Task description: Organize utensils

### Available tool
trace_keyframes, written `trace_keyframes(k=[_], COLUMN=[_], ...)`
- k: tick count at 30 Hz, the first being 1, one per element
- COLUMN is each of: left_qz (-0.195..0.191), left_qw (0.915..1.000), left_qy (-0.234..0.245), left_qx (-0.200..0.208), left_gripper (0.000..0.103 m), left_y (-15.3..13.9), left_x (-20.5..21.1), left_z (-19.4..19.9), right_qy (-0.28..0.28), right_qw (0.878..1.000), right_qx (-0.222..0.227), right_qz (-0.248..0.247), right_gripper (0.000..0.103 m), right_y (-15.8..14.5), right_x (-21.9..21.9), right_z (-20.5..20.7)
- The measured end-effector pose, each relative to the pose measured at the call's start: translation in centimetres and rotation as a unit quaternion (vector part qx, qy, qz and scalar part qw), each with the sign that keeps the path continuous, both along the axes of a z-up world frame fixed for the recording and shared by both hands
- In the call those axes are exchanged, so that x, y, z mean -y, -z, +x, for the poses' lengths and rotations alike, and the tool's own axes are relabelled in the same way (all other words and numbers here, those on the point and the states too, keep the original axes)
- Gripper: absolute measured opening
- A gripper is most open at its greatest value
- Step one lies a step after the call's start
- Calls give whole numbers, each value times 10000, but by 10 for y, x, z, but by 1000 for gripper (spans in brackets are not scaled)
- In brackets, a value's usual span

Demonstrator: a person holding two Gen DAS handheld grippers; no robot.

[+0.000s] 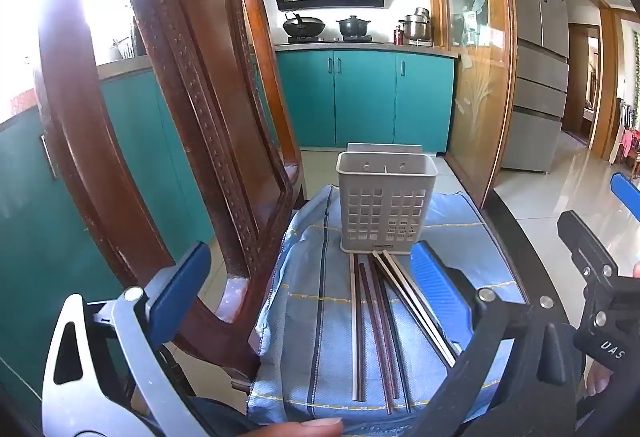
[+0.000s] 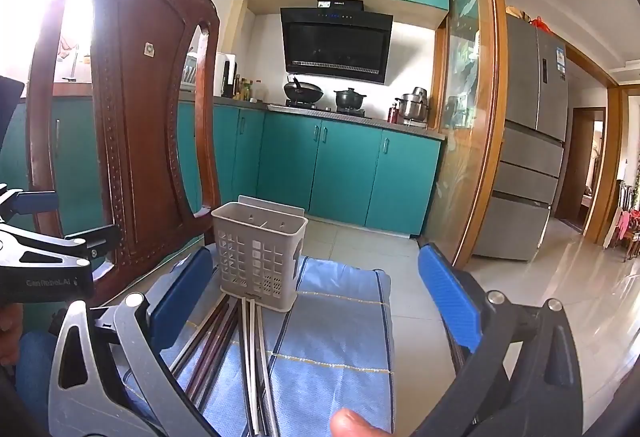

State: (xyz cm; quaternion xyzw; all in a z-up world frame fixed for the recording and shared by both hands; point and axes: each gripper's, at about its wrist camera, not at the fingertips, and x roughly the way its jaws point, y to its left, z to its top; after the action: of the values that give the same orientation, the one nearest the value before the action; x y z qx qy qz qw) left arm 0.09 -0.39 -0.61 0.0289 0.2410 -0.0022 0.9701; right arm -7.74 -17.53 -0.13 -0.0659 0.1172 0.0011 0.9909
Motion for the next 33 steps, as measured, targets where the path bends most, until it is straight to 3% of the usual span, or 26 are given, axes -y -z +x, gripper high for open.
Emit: trace_keyframes(k=[33], left_qz=[-44], left_qw=[10000], left_qy=[36], left_qx=[72], left_gripper=[99], left_y=[-5], left_x=[-2], left_z=[-6], right_qy=[-75], right_qw=[9999], right_qx=[99], right_qz=[-23], right_gripper=[101], right_y=[-5], right_x=[-1], right_z=[-9])
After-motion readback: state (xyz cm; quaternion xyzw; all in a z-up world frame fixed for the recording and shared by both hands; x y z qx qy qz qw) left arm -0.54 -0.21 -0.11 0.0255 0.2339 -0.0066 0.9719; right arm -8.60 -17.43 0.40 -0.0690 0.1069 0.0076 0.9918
